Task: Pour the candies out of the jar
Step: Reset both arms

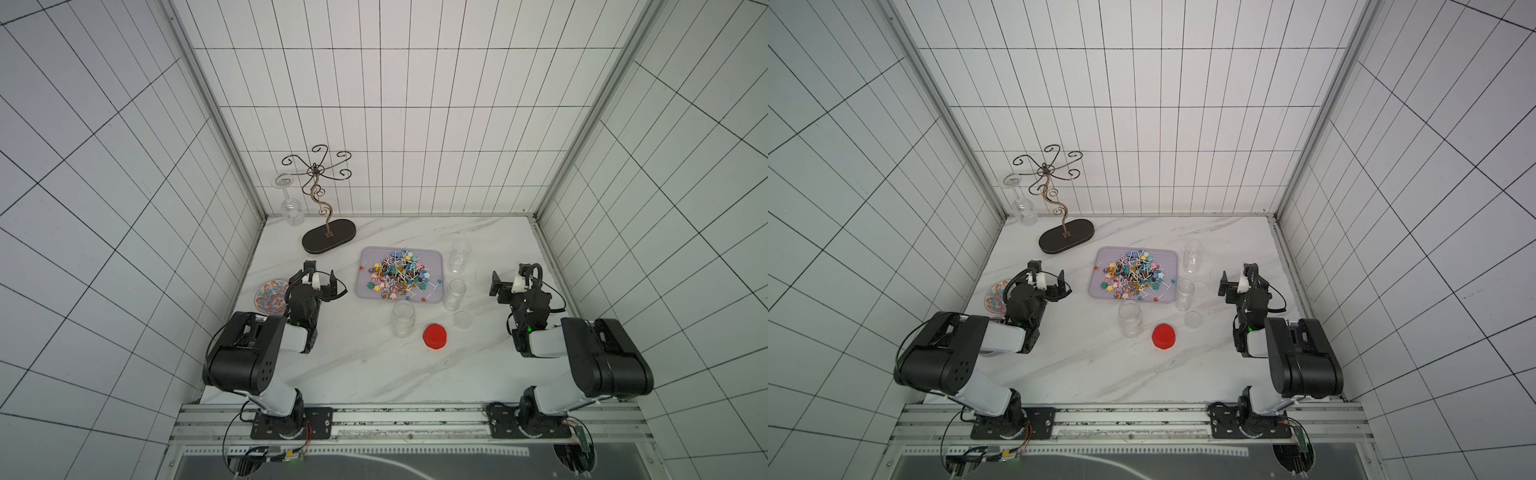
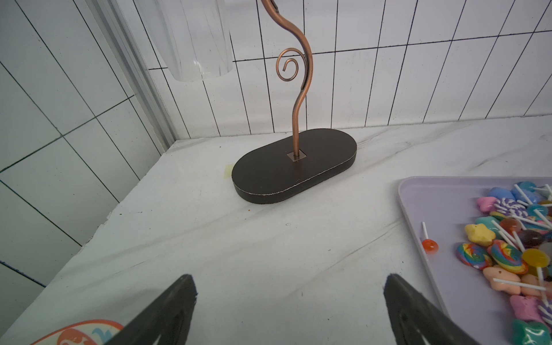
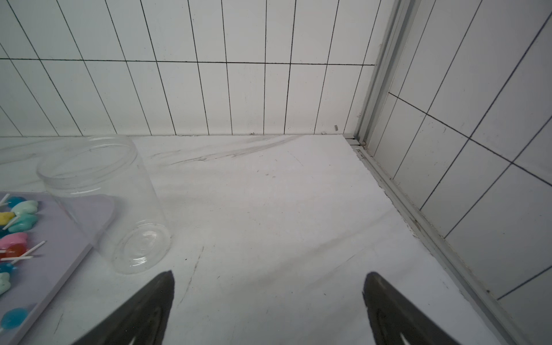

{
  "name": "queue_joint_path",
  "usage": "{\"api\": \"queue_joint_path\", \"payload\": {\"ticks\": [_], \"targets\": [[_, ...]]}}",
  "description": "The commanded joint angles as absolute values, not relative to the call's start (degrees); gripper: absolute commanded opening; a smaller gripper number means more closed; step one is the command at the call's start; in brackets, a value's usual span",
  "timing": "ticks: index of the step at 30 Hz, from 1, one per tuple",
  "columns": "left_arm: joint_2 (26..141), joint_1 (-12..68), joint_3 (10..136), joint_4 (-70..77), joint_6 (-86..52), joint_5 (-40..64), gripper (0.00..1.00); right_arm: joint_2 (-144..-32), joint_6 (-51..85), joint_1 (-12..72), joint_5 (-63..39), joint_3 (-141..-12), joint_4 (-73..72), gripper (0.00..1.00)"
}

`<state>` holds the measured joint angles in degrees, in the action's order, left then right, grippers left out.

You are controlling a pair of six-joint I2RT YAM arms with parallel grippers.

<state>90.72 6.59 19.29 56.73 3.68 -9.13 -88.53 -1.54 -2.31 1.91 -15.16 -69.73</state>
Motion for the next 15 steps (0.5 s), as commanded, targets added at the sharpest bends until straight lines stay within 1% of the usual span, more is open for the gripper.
{"api": "queue_joint_path", "payload": {"ticks": [1,3,15], "targets": [[89.8,6.3,20.0,57.4,3.3,-8.8,0.97,-88.5,-0.6,-3.7,-2.9,-15.4,-70.1,0.99],[89.7,6.3,20.0,57.4,3.2,-8.9,0.97,-89.0,-0.5,-3.7,-2.9,-15.1,-71.8,1.0],[89.8,6.3,19.9,57.4,3.2,-8.8,0.97,-88.8,-0.8,-3.6,-2.6,-15.1,-71.2,1.0]]}}
